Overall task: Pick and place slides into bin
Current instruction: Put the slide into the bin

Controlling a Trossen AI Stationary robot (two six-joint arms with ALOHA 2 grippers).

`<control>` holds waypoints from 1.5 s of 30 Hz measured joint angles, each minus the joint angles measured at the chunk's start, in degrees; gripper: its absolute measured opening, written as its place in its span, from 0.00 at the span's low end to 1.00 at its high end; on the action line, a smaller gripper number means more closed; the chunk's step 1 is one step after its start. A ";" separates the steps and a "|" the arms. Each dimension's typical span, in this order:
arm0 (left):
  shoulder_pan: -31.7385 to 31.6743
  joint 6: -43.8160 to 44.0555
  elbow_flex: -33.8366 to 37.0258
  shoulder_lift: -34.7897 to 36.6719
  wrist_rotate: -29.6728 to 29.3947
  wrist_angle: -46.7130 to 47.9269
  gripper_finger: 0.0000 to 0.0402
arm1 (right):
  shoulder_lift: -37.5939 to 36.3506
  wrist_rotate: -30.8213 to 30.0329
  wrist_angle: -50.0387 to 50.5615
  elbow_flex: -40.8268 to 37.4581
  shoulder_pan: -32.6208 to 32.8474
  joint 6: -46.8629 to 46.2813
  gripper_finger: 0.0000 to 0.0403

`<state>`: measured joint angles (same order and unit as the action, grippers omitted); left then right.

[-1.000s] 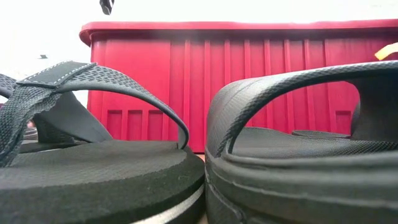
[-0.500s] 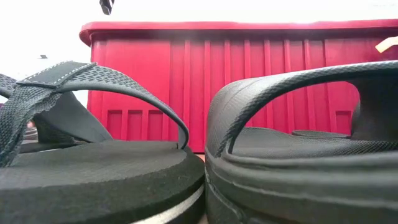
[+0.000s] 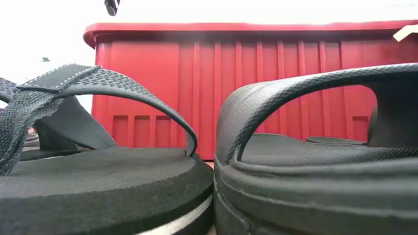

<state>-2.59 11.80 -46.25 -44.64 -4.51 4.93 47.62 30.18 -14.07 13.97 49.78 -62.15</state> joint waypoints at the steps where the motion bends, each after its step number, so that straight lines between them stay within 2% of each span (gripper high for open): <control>1: -0.01 0.10 0.02 0.00 0.00 0.00 0.06 | -0.27 0.06 0.33 0.23 0.00 0.02 0.01; 13: 0.00 0.38 0.02 0.00 0.01 0.00 0.06 | -1.57 3.70 3.51 1.59 -0.59 -1.05 0.01; 31: -0.01 -0.29 0.04 -3.11 0.15 -0.18 0.06 | -3.09 1.84 0.17 1.95 -5.16 1.13 0.01; 45: -0.02 -2.15 0.04 -4.41 0.13 -0.60 0.06 | -3.02 1.54 -2.40 1.82 -5.16 -4.78 0.01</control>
<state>-2.61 9.65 -46.22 -49.06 -4.38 4.33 44.60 31.72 -16.47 15.79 44.62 -66.93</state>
